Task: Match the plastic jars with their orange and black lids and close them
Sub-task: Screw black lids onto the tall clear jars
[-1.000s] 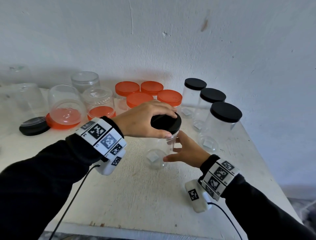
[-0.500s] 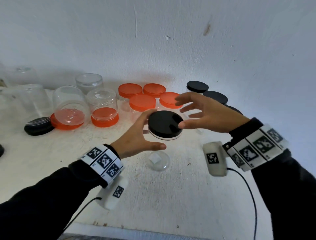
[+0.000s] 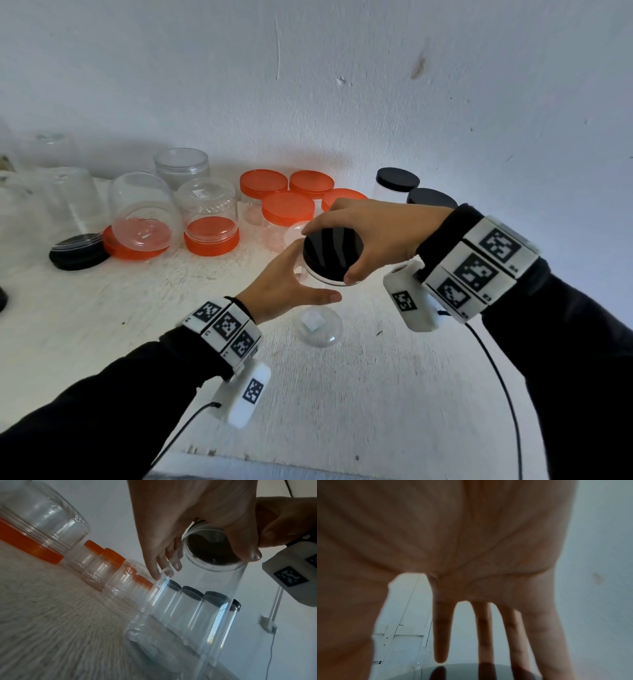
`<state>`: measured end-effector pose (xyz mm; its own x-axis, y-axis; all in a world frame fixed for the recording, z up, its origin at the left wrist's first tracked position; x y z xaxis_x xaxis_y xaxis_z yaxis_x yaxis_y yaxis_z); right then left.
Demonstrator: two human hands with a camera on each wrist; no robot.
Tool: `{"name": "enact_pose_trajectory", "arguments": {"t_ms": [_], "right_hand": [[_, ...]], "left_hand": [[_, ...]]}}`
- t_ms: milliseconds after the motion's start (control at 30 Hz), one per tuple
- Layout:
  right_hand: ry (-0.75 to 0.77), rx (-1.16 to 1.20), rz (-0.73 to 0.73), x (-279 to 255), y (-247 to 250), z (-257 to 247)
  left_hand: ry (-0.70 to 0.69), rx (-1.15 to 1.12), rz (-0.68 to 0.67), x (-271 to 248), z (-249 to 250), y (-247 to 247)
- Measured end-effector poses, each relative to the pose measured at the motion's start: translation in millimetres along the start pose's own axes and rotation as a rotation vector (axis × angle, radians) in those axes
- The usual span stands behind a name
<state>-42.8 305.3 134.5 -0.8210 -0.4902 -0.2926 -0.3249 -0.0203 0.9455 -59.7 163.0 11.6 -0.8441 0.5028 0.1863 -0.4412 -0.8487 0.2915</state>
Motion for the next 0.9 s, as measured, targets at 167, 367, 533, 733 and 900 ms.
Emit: {"name": "enact_pose_trajectory", "arguments": {"t_ms": [167, 367, 533, 733, 900], "right_hand": [[0.022, 0.01, -0.029, -0.8, 0.6, 1.0], [0.043, 0.035, -0.059, 1.8, -1.8, 2.2], [0.027, 0.037, -0.032, 3.6, -1.5, 4.5], [0.019, 0.023, 0.065, 2.4, -0.9, 3.3], [0.002, -0.055, 0.125, 3.5, -4.2, 1.8]], "left_hand": [[-0.005, -0.003, -0.039, 0.9, -0.3, 0.9], [0.014, -0.047, -0.09, 3.5, -2.2, 1.0], [0.031, -0.071, -0.091, 4.5, -5.9, -0.6], [0.029, -0.085, -0.051, 3.5, -3.6, -4.1], [0.022, -0.083, -0.023, 2.8, -4.4, -4.4]]}}
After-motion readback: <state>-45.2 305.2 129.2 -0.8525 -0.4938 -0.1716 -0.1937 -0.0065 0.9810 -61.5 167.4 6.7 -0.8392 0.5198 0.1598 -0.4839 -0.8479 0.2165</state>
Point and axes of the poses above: each hand's wrist, its own x-axis towards the middle knuckle, its own y-axis out of the back of the hand, z = x × y, the point moved 1 cm from there along x, towards the middle knuckle, and after that the axes turned 3 degrees about -z, right-handed, at the moved point
